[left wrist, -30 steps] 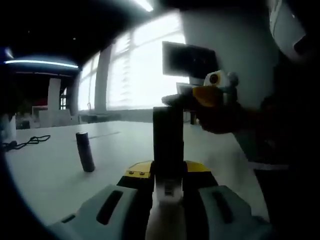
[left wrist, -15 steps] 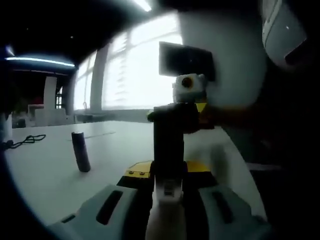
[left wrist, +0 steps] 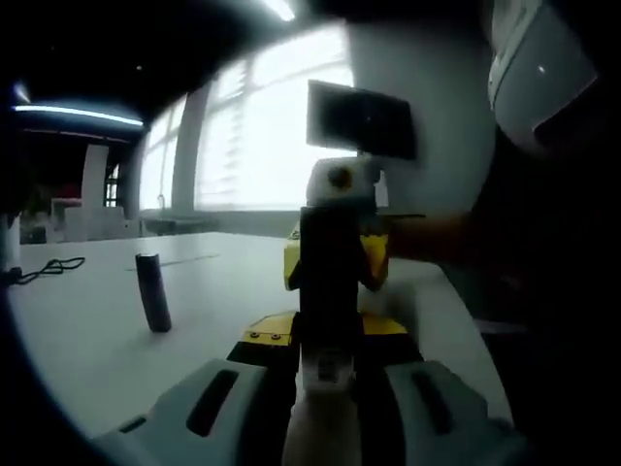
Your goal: Pick up cosmetic bottle twist off cap place on table pick up cap screw tight cap place on table
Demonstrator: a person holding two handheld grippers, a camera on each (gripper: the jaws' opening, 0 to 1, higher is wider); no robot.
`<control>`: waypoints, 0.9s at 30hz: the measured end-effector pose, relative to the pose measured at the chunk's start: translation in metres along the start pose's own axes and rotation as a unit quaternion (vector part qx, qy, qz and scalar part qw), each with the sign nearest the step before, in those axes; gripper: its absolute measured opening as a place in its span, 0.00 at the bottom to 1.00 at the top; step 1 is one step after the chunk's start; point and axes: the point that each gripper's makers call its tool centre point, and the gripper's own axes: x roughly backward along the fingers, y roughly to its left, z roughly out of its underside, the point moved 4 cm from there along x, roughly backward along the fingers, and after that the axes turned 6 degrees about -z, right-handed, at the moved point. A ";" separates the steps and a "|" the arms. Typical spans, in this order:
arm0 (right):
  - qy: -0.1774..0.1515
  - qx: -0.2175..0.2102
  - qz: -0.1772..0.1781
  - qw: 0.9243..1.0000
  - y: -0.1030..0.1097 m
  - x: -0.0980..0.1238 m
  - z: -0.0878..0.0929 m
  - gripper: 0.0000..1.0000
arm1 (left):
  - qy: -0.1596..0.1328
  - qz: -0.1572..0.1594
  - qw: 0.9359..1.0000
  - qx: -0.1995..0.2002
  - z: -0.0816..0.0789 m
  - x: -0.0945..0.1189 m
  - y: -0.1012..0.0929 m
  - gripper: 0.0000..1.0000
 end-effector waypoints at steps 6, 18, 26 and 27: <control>-0.005 0.021 0.017 1.000 0.001 -0.001 0.000 0.13 | 0.003 0.003 1.000 0.006 0.000 0.000 0.000 0.12; 0.001 0.023 0.042 0.999 0.007 -0.001 -0.002 0.13 | 0.007 0.006 1.000 0.005 -0.001 0.002 -0.002 0.14; 0.004 0.014 0.066 0.998 0.006 -0.001 -0.002 0.13 | -0.001 -0.003 1.000 -0.008 -0.003 0.003 -0.001 0.21; 0.005 0.014 0.071 0.997 0.005 0.000 -0.002 0.13 | 0.001 -0.003 1.000 -0.011 -0.003 0.003 -0.001 0.21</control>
